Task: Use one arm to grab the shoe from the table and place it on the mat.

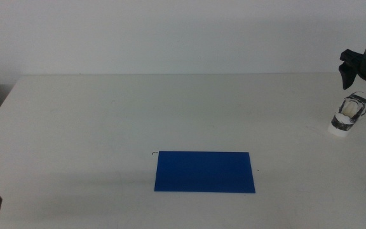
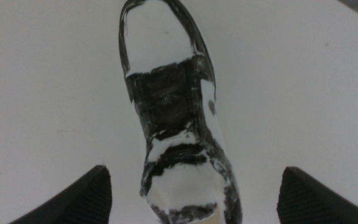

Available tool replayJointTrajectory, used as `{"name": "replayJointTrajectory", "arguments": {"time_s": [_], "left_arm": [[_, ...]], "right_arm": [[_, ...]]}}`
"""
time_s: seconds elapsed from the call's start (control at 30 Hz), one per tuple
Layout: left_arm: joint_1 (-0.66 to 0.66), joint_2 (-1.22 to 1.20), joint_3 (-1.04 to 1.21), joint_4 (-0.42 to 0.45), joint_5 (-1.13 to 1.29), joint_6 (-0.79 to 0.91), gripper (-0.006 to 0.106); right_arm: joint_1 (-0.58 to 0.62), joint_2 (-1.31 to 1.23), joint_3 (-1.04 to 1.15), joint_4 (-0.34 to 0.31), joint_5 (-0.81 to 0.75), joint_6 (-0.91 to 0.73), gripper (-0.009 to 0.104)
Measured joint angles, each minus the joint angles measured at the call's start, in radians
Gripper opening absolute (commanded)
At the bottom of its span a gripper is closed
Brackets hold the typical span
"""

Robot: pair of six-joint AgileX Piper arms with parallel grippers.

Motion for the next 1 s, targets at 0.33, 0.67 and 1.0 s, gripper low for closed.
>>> {"name": "replayJointTrajectory", "arguments": {"time_s": [0.33,0.67,1.0], "left_arm": [[0.0,0.0,0.0,0.0,0.0,0.0,0.094],[0.0,0.0,0.0,0.0,0.0,0.0,0.094],[0.0,0.0,0.0,0.0,0.0,0.0,0.094]], "right_arm": [[0.0,0.05,0.0,0.007,-0.001,-0.04,0.07],[0.0,0.105,0.0,0.015,-0.004,-0.044,0.062],[0.0,0.111,-0.005,0.018,-0.004,-0.046,0.005]]}}
